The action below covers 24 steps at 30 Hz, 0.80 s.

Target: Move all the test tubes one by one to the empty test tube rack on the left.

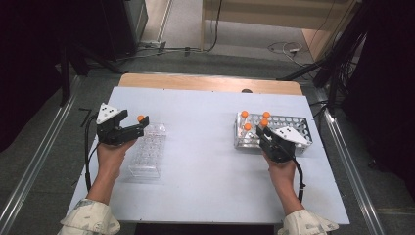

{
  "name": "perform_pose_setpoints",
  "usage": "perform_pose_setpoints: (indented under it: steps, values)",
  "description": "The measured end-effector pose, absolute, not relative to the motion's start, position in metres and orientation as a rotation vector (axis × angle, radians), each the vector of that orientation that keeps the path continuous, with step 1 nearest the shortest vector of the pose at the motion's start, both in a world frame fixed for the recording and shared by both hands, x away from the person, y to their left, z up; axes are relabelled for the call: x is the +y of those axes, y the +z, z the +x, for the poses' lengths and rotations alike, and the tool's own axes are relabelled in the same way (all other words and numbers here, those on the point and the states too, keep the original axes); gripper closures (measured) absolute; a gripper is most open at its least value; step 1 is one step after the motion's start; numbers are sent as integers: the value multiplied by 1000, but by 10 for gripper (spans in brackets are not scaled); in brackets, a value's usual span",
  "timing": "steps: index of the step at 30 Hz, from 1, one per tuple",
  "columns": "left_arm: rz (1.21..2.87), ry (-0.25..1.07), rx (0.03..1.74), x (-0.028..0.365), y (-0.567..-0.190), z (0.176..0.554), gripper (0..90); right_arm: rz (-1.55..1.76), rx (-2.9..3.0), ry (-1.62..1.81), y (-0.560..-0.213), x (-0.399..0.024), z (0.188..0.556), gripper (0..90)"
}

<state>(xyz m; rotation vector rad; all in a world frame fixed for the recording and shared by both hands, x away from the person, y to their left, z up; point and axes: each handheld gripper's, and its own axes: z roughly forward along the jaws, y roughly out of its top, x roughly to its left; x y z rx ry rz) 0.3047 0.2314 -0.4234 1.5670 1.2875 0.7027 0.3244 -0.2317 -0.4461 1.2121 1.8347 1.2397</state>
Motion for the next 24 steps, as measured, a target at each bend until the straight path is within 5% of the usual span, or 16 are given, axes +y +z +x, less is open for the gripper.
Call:
perform_pose_setpoints:
  steps: [24]
  values:
    - [1580, 675, 1168, 211, -403, 292, 188, 1096, 1894, 1295, -416, -219, 288, 717]
